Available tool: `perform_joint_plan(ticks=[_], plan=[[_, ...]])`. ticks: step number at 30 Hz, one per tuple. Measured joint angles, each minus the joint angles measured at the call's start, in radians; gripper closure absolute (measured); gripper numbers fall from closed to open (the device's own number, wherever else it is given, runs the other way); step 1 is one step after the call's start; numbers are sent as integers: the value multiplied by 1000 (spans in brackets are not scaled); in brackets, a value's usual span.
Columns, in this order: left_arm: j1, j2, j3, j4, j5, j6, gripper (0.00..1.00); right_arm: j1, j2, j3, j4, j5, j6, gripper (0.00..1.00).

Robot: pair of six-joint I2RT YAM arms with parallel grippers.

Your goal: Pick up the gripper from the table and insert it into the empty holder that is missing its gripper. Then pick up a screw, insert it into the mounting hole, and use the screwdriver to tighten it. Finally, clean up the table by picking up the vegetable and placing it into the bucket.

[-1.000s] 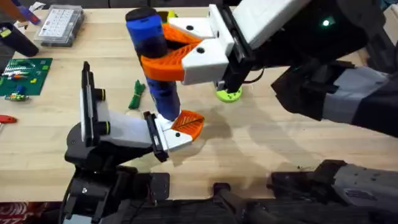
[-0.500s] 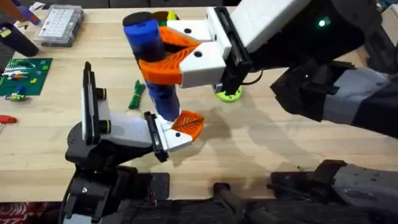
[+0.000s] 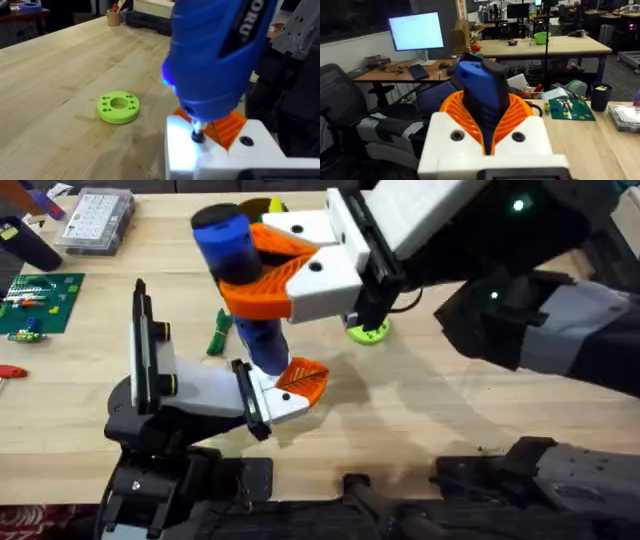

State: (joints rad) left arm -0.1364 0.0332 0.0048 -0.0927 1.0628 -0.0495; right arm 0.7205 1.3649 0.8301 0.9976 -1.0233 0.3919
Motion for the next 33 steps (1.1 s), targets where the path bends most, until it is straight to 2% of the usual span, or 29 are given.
perform_joint_plan(ticks=[6,13,21,24,28,33], plan=[[0,-11,2,15,-3,8,986,-8,43,137,-32,-118,18,954],[0,-10,1,2,-9,7,986,-51,25,393,-69,-183,35,954],[0,-10,1,2,-9,7,986,-66,8,435,-242,-240,13,953],[0,-10,1,2,-9,7,986,-71,12,436,-379,-252,-37,954],[0,-11,1,2,-9,8,986,-103,14,437,-658,-244,-162,953],[0,-10,1,2,-9,7,986,-194,17,444,-1033,-142,-388,953]])
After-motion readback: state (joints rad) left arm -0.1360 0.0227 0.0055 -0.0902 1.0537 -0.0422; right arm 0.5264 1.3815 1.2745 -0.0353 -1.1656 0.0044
